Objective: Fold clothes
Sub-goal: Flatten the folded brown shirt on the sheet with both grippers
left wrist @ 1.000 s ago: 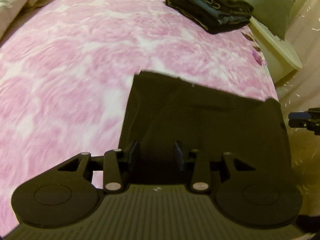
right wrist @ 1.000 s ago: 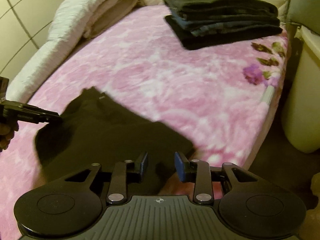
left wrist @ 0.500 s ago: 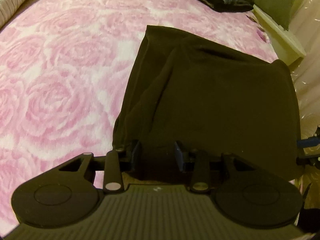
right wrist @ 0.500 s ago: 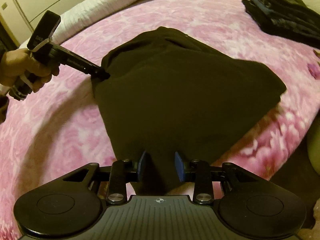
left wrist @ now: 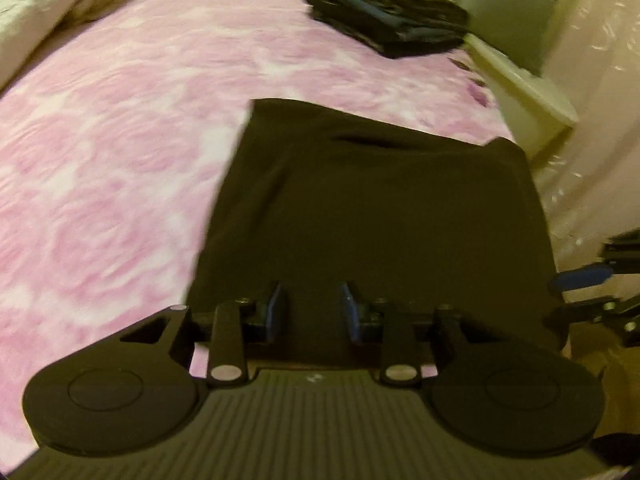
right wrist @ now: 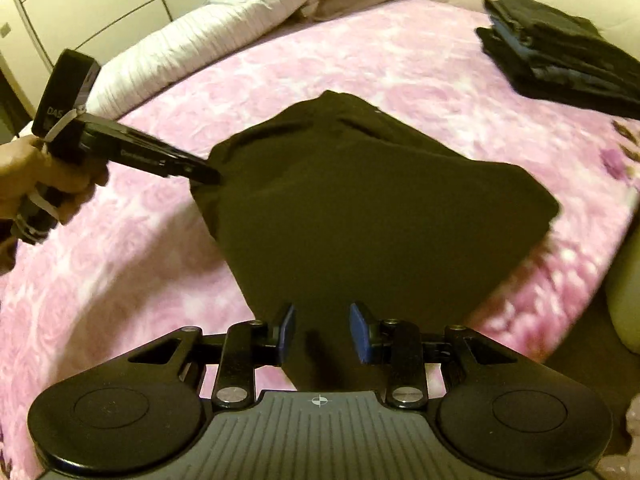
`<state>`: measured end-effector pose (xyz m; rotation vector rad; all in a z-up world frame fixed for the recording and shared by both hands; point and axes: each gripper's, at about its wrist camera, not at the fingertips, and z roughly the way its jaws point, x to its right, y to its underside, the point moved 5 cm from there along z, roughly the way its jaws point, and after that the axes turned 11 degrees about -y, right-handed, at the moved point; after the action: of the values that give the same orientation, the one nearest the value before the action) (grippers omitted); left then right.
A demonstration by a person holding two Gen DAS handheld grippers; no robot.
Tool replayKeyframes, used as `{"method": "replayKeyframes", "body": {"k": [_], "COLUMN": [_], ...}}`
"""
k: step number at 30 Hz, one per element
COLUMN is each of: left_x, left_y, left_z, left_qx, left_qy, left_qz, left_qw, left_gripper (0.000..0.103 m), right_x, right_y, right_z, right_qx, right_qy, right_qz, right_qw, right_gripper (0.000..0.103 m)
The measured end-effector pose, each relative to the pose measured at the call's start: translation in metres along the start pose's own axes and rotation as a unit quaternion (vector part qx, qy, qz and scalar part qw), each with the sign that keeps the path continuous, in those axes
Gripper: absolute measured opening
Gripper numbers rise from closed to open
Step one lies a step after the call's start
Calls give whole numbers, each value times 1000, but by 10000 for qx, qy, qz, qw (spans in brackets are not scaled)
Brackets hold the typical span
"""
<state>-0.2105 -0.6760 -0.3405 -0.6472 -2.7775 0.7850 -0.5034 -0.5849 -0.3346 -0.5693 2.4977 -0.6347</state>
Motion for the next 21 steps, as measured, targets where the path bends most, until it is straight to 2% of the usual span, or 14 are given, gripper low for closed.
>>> {"method": "replayKeyframes", "body": {"k": [4, 5, 6, 7, 12, 14, 17, 21], "left_x": [-11, -19, -28, -36, -49, -48, -47, -50], "left_y": [-15, -19, -24, -27, -36, -40, -43, -43], "left_z": [31, 36, 38, 40, 35, 28, 28, 40], "left_qx": [12, 15, 15, -6, -75, -9, -18, -228], "left_qy": [-92, -131, -170, -212, -242, -297, -472, -511], "left_qz": [146, 139, 106, 86, 215, 190, 205, 276], "left_qw": [9999, 9998, 9998, 9997, 9994, 9994, 9987, 9981], "left_gripper": [28, 20, 7, 3, 3, 7, 34, 37], "right_x": [8, 11, 14, 17, 33, 38, 50, 82], "right_y": [-1, 0, 1, 2, -2, -11, -29, -49], "right_z": [21, 22, 21, 20, 7, -2, -5, 12], "right_qx": [-164, -173, -164, -162, -167, -10, 204, 193], "right_qy": [-128, -157, -180, -191, 8, 131, 342, 611], "right_qz": [-28, -33, -32, -18, 309, 323, 285, 356], "right_qw": [9998, 9997, 9997, 9997, 9994, 9994, 9988, 9973], "right_gripper": [34, 34, 34, 34, 34, 34, 34, 35]}}
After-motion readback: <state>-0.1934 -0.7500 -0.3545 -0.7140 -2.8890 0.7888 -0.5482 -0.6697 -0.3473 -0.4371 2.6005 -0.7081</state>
